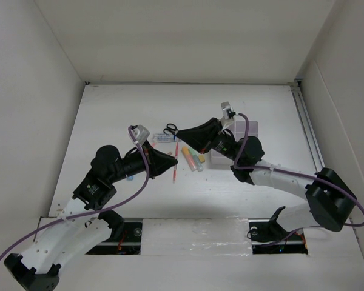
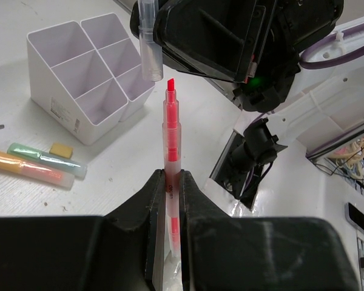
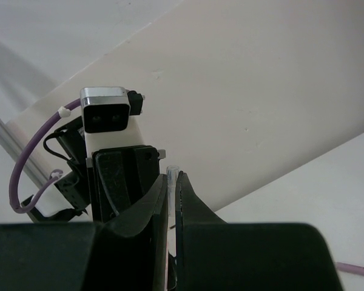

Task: Sort the stationery into containers
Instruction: Cap the pen

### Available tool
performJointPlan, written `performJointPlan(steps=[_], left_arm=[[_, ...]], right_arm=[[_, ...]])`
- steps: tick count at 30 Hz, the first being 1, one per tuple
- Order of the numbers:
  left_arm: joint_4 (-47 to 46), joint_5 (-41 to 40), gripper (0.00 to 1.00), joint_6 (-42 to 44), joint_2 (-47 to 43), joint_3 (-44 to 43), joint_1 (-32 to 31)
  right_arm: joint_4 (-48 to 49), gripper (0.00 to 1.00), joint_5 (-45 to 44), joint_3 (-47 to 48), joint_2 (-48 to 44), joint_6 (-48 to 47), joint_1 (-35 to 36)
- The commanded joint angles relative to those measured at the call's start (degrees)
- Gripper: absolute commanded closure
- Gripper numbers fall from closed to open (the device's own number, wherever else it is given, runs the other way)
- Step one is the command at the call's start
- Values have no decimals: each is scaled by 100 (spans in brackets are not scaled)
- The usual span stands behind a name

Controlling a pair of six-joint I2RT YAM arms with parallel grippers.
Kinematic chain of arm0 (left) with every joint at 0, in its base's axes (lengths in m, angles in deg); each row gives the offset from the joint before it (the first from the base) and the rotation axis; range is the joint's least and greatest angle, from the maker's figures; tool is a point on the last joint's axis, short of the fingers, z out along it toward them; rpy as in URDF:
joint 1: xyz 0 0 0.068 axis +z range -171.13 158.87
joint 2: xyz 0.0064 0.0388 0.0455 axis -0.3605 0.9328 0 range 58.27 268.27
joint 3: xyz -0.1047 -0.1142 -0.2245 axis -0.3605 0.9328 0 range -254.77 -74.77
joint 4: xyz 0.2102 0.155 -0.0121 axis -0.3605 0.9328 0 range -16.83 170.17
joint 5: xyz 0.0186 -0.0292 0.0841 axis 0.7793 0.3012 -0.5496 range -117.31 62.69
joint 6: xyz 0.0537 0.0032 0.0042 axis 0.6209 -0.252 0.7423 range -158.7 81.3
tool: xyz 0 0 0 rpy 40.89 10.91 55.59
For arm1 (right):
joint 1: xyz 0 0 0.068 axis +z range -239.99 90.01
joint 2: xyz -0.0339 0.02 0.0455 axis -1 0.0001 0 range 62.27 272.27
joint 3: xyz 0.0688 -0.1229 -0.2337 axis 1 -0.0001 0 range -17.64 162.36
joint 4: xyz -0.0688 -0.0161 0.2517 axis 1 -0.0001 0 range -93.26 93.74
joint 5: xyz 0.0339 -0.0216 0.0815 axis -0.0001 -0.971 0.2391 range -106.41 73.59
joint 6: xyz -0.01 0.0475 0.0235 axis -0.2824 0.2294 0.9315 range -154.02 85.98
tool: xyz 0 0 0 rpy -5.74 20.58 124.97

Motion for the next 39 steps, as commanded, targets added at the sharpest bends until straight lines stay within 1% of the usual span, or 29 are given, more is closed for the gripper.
performJointPlan(steps=[1,19,39], left_arm=[[-197,149,100,72,7,50,13],[-197,97,100,72,7,50,13],[-197,44,100,72,-99,50,13]], right_arm=[[159,100,-23,230,-218,-71,54],[159,100,-23,177,-333,-71,54],[423,100,30,19,-104,35,54]])
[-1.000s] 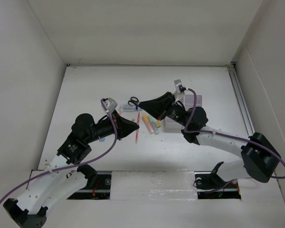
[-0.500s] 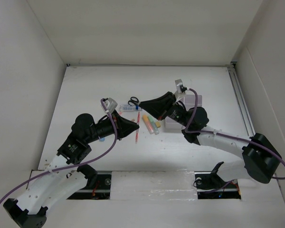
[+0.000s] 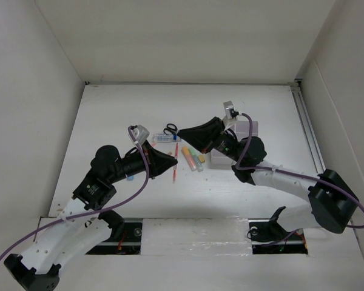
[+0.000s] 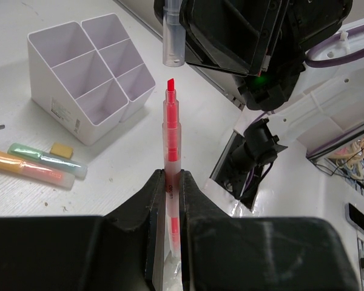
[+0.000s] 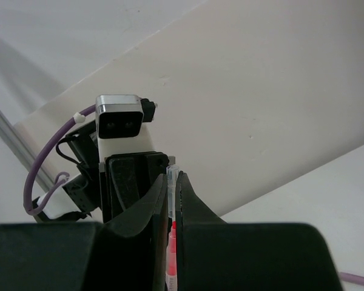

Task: Sort the stationery into containers
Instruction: Cap the pen

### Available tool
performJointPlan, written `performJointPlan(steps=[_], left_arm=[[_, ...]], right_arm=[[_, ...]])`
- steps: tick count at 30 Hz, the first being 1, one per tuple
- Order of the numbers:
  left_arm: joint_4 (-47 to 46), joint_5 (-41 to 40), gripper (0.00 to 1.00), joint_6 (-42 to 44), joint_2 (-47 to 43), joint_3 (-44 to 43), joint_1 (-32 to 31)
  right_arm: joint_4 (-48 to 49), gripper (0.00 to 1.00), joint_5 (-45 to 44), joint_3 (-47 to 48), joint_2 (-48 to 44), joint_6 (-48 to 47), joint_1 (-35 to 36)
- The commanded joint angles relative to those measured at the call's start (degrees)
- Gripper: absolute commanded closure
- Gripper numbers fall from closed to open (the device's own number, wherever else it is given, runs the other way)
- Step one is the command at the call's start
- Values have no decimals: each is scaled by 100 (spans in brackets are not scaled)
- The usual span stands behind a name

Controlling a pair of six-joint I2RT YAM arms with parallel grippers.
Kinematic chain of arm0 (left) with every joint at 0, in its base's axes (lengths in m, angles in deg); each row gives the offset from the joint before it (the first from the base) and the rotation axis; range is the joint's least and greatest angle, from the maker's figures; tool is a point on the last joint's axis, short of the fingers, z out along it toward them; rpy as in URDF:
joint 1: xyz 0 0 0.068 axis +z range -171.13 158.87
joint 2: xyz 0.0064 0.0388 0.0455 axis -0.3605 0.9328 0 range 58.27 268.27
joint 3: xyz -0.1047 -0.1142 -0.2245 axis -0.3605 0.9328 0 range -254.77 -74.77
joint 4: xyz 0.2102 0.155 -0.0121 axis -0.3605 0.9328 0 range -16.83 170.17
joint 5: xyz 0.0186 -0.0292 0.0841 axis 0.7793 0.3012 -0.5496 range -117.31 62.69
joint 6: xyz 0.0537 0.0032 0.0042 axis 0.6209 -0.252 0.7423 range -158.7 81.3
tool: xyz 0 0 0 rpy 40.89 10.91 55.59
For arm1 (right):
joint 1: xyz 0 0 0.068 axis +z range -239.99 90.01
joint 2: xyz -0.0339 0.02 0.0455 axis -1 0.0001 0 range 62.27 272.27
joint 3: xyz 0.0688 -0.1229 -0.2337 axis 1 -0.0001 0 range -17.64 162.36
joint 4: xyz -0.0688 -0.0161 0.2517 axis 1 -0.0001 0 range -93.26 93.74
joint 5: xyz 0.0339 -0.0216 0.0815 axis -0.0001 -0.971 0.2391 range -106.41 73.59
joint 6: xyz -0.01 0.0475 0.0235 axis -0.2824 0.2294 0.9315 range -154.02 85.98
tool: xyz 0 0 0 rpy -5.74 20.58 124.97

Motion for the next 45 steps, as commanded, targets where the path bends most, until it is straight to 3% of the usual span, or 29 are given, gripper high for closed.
performJointPlan(steps=[1,35,45], left_arm=[[-195,44,100,72,-107,50,13],[-247,-9,100,72,-107,50,13],[-247,44,100,72,-107,50,13]], right_arm=[[383,100,30,10,25,30,54],[568,100,30,-43,183,136,160],[243,100,-23,10,-37,-93,98]])
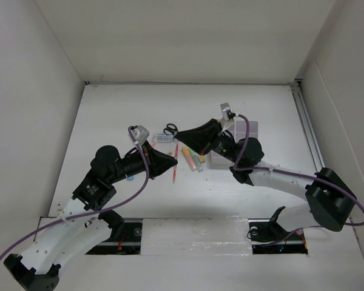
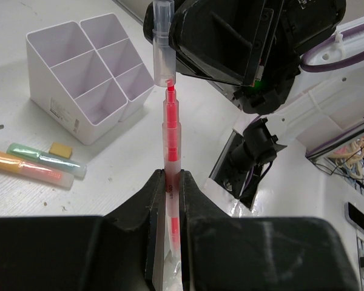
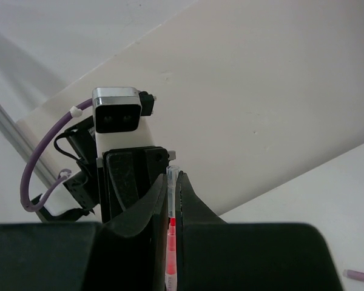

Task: Sort the stationery into containers
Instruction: Cap the pen

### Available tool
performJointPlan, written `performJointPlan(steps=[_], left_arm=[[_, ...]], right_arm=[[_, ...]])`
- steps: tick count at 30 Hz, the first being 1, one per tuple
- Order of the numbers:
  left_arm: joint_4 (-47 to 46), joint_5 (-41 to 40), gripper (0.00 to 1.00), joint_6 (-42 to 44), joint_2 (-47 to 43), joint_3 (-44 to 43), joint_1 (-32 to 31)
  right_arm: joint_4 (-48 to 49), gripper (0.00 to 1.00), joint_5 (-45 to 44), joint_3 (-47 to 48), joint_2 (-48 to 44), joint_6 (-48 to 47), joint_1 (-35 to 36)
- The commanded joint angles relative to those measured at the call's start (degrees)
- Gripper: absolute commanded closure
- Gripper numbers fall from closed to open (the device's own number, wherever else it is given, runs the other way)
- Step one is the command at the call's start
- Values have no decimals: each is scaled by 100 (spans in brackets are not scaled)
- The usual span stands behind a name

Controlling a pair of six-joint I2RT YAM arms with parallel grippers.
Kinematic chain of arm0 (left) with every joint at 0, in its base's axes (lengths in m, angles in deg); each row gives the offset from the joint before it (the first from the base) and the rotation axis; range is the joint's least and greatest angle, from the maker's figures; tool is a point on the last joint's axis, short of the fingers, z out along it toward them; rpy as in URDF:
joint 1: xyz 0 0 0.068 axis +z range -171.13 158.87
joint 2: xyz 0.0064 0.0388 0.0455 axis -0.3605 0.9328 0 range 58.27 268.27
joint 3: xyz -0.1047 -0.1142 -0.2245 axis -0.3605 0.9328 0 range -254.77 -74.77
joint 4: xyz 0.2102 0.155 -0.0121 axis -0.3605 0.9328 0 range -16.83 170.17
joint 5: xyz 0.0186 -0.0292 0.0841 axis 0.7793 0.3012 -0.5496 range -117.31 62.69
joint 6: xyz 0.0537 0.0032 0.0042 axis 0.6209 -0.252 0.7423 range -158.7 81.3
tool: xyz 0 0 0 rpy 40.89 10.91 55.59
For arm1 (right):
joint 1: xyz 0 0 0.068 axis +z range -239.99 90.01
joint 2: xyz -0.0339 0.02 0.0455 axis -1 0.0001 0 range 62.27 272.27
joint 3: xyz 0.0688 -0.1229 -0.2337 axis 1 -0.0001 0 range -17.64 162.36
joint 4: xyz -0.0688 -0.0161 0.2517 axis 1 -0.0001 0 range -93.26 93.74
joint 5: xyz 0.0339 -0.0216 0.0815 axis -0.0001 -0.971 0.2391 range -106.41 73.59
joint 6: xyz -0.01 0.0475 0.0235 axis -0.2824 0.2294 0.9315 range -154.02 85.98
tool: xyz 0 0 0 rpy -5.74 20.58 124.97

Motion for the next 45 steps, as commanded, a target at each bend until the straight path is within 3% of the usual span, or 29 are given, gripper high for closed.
performJointPlan(steps=[1,45], left_arm=[[-265,53,100,74,-75,50,13],[-274,-9,100,74,31,-2,13]], right_arm=[[136,100,-3,25,-181,-130,-13],[355,100,111,-27,-23,28,-92]])
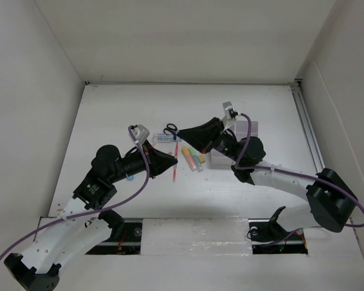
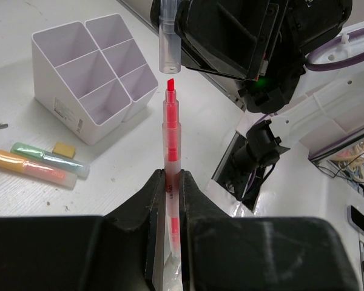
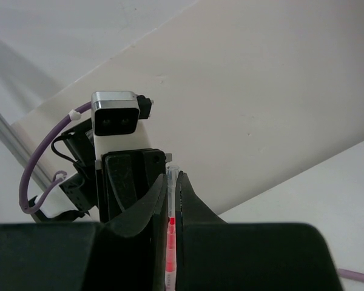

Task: Sort the stationery into containers
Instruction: Cap the pen

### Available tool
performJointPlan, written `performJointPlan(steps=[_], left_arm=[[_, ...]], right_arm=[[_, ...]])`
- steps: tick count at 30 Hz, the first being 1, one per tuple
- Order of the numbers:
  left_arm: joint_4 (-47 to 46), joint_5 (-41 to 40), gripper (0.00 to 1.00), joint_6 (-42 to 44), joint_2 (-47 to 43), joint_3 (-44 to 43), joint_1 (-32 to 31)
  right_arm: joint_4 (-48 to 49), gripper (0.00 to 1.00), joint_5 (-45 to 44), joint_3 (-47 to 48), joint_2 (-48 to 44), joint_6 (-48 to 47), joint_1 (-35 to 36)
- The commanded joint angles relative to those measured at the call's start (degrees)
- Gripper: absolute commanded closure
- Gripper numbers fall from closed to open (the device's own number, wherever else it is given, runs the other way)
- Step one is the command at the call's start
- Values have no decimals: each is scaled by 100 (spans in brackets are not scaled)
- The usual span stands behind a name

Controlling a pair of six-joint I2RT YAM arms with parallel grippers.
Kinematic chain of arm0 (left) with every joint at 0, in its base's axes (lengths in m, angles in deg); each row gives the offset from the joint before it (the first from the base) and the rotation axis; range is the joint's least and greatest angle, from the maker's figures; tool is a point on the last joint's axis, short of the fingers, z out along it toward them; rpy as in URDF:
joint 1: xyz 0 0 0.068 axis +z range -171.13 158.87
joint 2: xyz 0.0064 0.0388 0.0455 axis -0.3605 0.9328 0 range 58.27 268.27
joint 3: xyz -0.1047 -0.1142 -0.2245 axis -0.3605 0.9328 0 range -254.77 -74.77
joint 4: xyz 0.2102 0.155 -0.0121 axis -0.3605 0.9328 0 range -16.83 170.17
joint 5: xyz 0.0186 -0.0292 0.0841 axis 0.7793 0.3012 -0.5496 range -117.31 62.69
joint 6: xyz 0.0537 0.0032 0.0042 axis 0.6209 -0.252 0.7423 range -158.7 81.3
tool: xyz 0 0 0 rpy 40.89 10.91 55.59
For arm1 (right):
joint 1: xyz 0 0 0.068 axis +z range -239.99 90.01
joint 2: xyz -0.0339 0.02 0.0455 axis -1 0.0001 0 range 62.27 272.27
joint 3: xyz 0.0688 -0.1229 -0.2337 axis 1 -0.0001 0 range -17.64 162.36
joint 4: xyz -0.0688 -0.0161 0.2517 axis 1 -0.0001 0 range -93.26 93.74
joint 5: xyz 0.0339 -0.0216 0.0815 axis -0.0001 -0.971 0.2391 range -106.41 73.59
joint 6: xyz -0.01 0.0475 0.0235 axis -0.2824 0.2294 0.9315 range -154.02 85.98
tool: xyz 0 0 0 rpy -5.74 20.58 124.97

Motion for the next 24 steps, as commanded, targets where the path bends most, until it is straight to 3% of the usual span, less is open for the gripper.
performJointPlan(steps=[1,24], left_arm=[[-254,52,100,72,-22,-2,13],[-201,-307,100,20,-74,-2,13]], right_arm=[[393,100,72,-10,40,39,108],[516,100,72,-220,93,92,162]])
